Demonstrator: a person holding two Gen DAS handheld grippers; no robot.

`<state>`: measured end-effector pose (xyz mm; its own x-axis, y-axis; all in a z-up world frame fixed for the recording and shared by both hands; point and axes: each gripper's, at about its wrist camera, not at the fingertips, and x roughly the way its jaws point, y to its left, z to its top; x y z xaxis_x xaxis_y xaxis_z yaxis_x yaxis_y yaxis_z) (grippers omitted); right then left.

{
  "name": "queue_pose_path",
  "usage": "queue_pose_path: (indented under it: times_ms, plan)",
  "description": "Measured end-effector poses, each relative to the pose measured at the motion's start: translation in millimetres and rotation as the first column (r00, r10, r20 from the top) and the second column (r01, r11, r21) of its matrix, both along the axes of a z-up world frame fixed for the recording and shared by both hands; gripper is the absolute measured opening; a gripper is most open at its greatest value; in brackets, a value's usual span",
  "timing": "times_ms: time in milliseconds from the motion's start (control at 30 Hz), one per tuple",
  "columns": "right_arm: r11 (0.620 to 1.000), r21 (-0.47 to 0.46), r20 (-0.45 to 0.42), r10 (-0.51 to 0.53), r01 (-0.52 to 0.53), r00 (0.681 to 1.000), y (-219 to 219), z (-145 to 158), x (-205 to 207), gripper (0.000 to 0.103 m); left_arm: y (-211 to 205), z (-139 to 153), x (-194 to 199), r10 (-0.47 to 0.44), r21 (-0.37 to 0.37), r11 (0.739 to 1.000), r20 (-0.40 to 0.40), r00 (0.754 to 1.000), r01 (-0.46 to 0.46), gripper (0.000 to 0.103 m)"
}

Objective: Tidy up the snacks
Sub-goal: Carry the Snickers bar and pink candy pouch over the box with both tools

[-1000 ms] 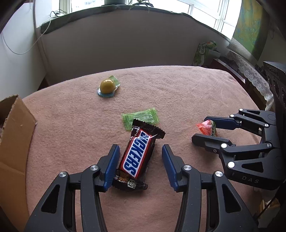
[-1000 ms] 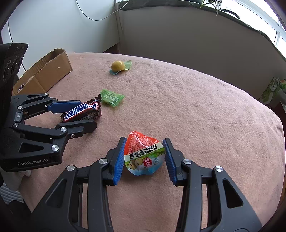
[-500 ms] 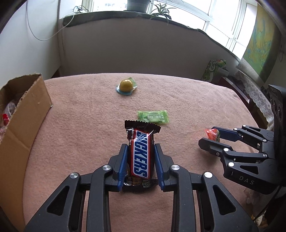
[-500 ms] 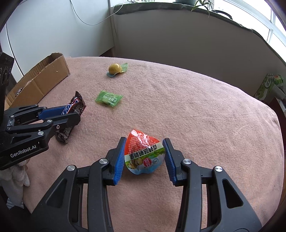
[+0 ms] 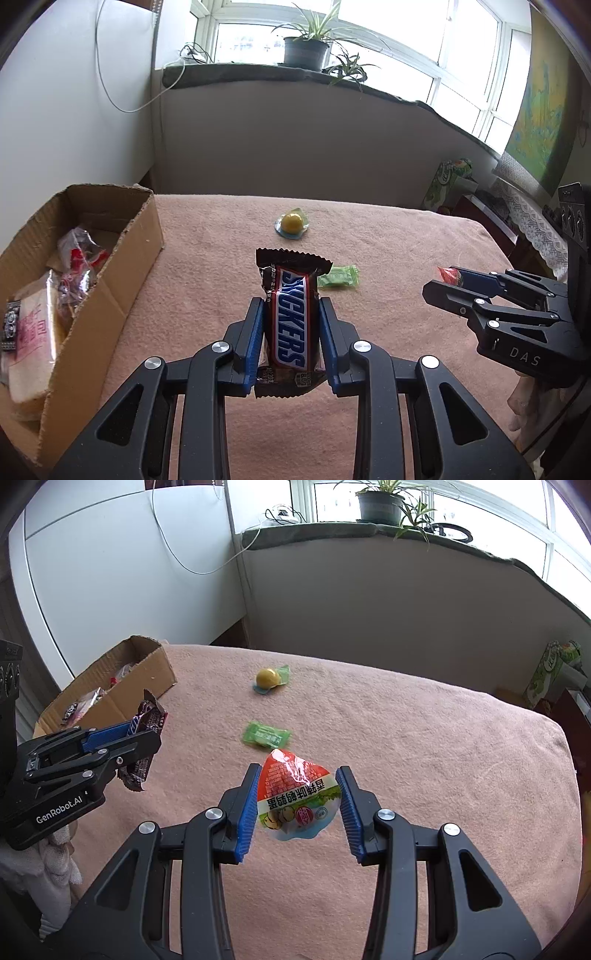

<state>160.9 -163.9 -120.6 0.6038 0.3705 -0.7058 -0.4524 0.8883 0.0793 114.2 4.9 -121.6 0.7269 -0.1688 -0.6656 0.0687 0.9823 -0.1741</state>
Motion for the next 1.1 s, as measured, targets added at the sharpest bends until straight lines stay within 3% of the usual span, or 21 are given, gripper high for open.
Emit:
queue_pose_path:
  times_ms: [233,633,1100]
  plan:
    - [0.996,0.027,0.051,0.082,-0.084,0.995,42,28,-6,0.042,29,15,-15,0.055,-0.009,0.998,0.039,0.998,-0.055,0.027]
    - [0.972,0.041,0.073,0.226,-0.230,0.971,127,47,0,0.042,98,33,-41,0.198,-0.029,0.980,0.095,0.976,-0.196,0.027]
    - [0.922,0.020,0.051,0.385,-0.386,0.922,240,45,20,0.043,169,27,-47,0.343,-0.034,0.939,0.082,0.936,-0.341,0.027]
